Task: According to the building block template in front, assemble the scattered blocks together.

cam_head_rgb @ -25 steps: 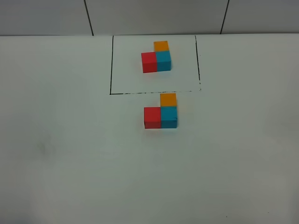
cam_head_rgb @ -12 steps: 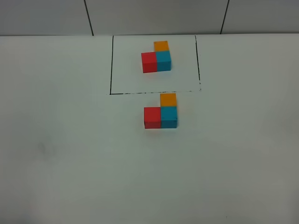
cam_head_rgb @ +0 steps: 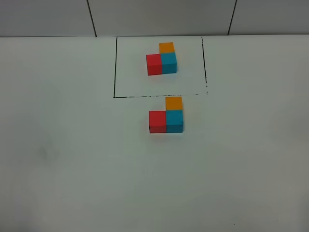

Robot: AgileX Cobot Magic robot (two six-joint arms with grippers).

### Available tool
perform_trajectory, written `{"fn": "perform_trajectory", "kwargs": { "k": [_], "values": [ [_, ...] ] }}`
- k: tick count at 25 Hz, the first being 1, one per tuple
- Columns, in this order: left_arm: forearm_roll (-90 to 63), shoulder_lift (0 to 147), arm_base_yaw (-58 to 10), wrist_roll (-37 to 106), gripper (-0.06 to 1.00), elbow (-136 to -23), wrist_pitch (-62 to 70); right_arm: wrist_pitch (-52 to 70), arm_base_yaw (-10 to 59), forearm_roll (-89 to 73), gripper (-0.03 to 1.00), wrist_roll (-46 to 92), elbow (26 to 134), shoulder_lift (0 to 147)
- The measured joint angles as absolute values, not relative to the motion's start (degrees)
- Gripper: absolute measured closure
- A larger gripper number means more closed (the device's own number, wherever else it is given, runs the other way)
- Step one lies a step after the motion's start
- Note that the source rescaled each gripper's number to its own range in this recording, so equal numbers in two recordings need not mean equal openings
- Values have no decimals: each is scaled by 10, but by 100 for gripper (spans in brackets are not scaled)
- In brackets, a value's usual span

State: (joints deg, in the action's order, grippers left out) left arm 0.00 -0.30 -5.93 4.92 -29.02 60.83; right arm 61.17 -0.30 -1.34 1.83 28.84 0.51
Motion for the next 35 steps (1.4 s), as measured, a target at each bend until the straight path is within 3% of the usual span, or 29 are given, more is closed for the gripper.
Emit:
{"fn": "perform_trajectory", "kwargs": {
  "k": [35],
  "values": [
    [0, -3, -59, 49, 22, -290, 609, 612, -3, -13, 23, 17, 288, 5]
  ]
}}
